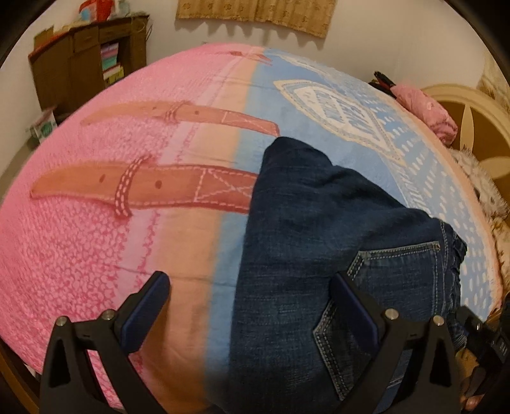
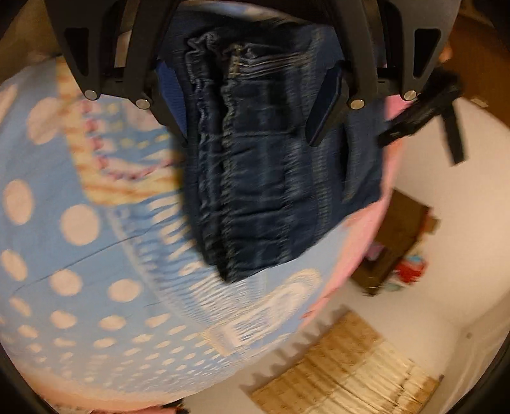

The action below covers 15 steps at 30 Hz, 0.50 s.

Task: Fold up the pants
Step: 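Grasp the jeans waistband edge with the right tool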

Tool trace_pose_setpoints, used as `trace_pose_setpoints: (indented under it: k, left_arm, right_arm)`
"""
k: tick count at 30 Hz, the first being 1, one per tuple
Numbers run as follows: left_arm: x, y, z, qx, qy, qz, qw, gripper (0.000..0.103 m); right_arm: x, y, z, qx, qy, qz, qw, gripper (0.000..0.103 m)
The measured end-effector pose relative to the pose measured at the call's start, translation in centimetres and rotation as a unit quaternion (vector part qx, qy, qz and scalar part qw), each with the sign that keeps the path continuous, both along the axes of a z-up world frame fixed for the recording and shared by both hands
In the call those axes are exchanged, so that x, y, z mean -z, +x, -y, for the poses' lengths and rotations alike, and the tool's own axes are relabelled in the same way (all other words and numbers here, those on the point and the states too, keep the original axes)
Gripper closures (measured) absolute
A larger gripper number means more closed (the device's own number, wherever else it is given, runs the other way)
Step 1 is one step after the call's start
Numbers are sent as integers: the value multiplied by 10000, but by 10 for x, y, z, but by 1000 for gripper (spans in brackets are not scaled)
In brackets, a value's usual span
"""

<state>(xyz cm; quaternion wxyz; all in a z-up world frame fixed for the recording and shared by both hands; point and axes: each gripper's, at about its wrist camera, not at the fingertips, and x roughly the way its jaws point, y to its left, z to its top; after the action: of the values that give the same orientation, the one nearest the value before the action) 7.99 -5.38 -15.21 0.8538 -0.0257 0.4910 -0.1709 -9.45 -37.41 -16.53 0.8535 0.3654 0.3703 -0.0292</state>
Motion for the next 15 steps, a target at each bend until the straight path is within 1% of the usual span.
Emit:
trace_pose_setpoints:
  k: [2,3,4,5,6,7,8,9,10,11,12,14,15]
  left_arm:
    - [4,-1,-9,-135,-227,-148,9995,0]
    - [5,-2,-13,-196,-344,-187,9990,0]
    - [5,-2,-16,-233,-438,-187,9986,0]
    - [5,-2,-19,-266,-502,-194,9982,0]
    - [6,-2,-19,-283,-524,-212,9980,0]
    - [7,-2,-18,-281,-519,-234,9980,0]
    - [7,-2,-16,-266,-476,-233,9982,0]
    - [7,-2,-13,-237,-424,-209,9986,0]
    - [7,-3,-10,-166,-387,-181,9990,0]
    - [7,-4,-7,-71,-379,-165,9991,0]
    - [7,-3,-4,-3,-371,-157,9992,0]
    - [7,-4,1,104,-312,-146,9994,0]
    - [8,-4,1,127,-313,-149,9993,0]
  right_arm:
    - [-1,0,0,-196,90,116,9997,30]
    - [1,-4,5,-289,375,353,9983,30]
    - [5,-7,12,-245,699,503,9960,30]
    - [11,-12,22,-16,989,532,9937,31]
    - [17,-17,32,380,1035,348,9933,31]
    - [22,-19,37,627,1011,176,9927,36]
    - [26,-19,42,705,1187,192,9902,36]
    - [26,-19,42,681,1212,209,9901,36]
    - [25,-16,39,541,1189,203,9912,36]
    - [27,-10,33,236,1335,235,9905,36]
    - [32,-3,26,-122,1571,238,9872,36]
    - [34,1,21,-377,1659,251,9851,36]
    - [37,4,21,-556,1991,368,9777,36]
